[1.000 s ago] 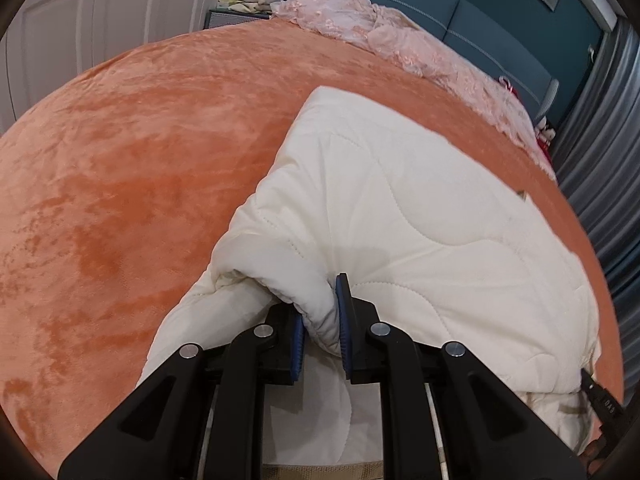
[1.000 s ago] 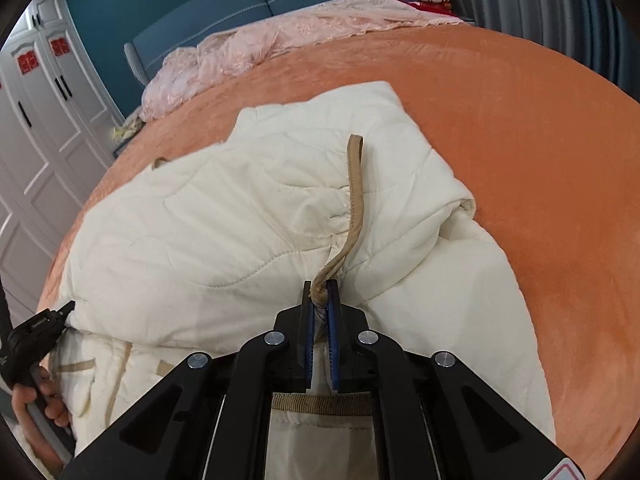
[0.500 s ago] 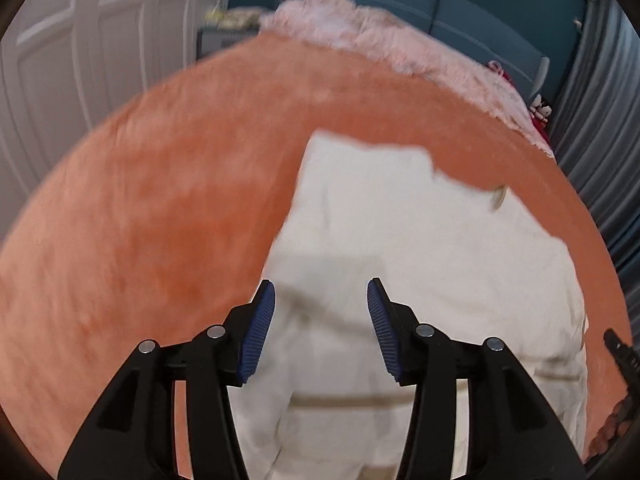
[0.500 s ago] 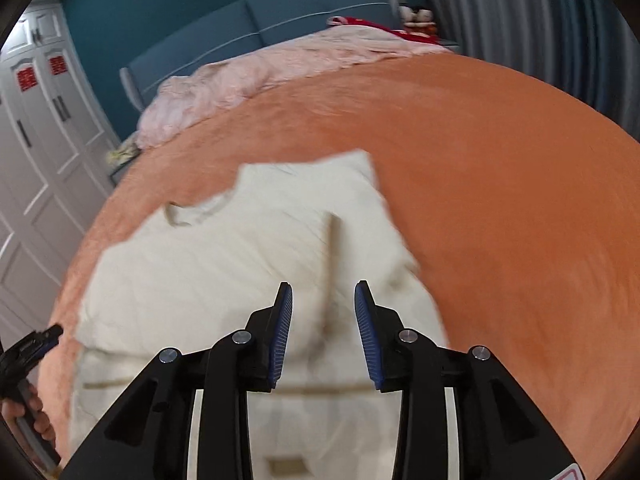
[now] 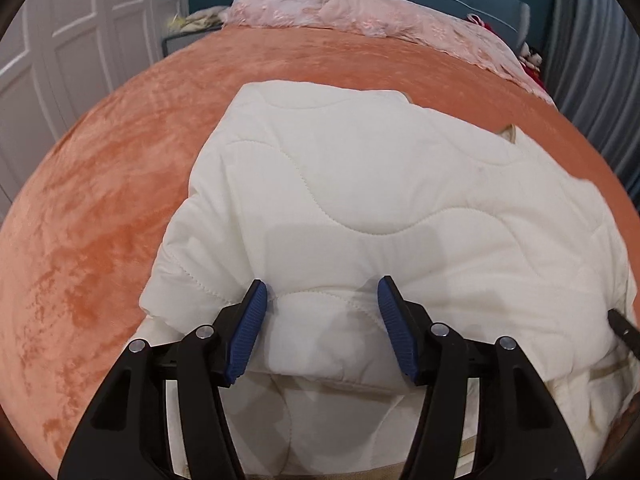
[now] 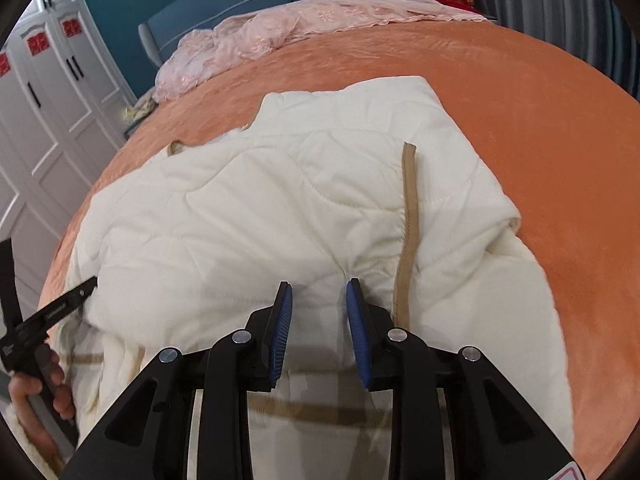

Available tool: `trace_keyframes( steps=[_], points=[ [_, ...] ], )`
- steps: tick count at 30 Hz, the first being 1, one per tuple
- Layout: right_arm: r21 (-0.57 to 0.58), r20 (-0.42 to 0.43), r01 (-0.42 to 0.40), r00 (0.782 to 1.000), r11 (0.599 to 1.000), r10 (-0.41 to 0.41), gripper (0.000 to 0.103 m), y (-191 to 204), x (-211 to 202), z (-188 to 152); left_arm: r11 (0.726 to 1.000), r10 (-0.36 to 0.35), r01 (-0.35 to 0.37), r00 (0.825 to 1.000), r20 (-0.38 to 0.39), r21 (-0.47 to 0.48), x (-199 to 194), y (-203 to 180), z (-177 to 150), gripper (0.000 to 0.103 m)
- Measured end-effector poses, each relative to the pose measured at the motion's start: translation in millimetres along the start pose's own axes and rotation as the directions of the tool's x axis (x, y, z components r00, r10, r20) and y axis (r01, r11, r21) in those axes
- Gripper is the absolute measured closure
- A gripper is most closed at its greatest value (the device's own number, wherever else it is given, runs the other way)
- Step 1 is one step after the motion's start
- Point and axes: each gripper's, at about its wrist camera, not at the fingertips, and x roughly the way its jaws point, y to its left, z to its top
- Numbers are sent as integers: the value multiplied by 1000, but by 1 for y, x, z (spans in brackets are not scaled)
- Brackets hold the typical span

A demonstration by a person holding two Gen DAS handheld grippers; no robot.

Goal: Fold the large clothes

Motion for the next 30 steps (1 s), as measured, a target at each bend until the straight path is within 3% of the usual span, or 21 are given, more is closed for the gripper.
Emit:
trace_keyframes(
  steps=[3, 7, 11, 15, 20, 25, 27, 30],
  points=[
    [-50, 7, 53, 999, 997, -53, 74, 12, -13, 5, 1000, -8, 7, 1000, -12, -4, -13, 1, 11, 48],
    [-103, 72, -41, 996, 994, 49, 73, 49, -23, 51, 1000, -23, 24, 998, 52, -15, -33, 4, 50, 46],
    [-90, 49, -200, 977, 976, 205, 73, 100, 18, 110, 998, -10, 14, 998, 58, -64, -11, 9, 110, 42],
    [-57, -27, -261, 965, 964, 260, 73, 149, 87, 149, 992, 25, -23, 1000, 10, -123, 37, 20, 143, 43],
    [-67, -103, -270, 959, 961, 263, 72, 188, 148, 163, 990, 60, -64, 997, -43, -124, 88, 26, 138, 43],
    [-129, -169, -231, 964, 965, 208, 72, 204, 192, 150, 990, 82, -80, 997, 9, -116, 103, 28, 123, 39],
    [-141, -148, -228, 967, 963, 208, 72, 203, 198, 142, 991, 91, -87, 995, 29, -102, 104, 24, 121, 37],
    [-154, -111, -206, 975, 966, 191, 80, 203, 197, 136, 991, 108, -103, 993, 47, -84, 107, 20, 118, 33]
  ],
)
